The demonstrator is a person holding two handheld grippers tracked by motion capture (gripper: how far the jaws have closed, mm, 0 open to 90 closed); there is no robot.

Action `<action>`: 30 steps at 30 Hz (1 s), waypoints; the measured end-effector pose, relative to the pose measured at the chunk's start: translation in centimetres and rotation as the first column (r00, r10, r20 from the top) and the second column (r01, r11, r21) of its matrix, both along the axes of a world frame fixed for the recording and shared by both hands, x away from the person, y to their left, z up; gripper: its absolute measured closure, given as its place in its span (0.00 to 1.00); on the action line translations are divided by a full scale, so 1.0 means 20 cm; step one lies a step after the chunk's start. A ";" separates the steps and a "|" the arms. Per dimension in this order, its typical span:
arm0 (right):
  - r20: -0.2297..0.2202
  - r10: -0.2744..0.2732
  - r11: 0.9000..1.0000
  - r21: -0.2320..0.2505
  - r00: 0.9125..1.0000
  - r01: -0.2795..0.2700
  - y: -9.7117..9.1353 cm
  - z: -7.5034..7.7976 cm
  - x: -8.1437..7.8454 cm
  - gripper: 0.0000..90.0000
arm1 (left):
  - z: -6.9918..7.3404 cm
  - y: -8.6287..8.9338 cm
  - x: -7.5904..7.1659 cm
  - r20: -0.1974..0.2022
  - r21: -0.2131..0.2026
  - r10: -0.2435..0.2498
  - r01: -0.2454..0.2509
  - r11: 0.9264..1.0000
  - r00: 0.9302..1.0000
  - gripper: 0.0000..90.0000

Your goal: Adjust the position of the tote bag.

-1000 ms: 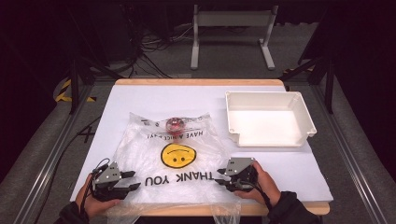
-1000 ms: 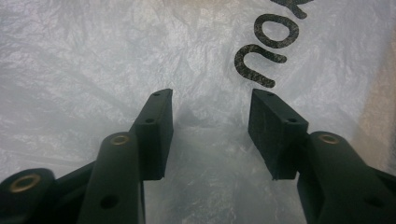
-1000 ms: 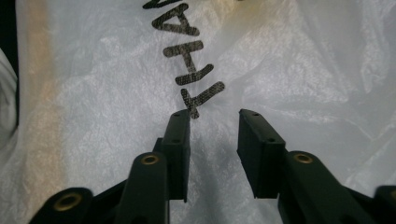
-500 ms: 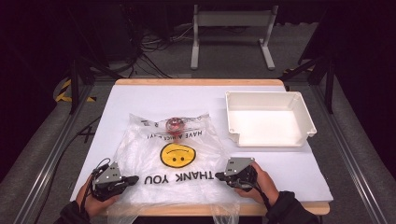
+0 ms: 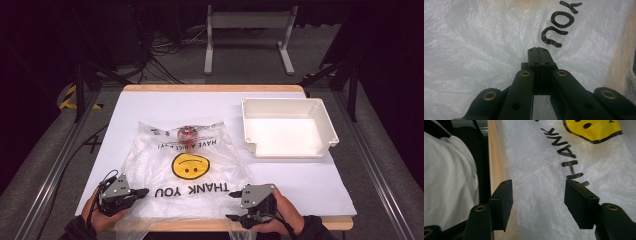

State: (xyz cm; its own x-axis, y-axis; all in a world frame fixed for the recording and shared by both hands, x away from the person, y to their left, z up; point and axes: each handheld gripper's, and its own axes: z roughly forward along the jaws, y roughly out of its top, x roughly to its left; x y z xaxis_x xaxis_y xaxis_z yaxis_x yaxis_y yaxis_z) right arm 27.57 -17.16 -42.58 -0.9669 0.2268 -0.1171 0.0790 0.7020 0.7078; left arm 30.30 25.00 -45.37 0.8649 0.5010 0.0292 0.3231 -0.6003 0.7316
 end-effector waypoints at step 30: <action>0.129 -0.115 0.992 0.059 0.985 0.109 -0.02 0.08 0.06 1.00 | 0.12 -0.02 -0.04 0.068 -0.101 -0.013 0.020 0.995 0.998 0.76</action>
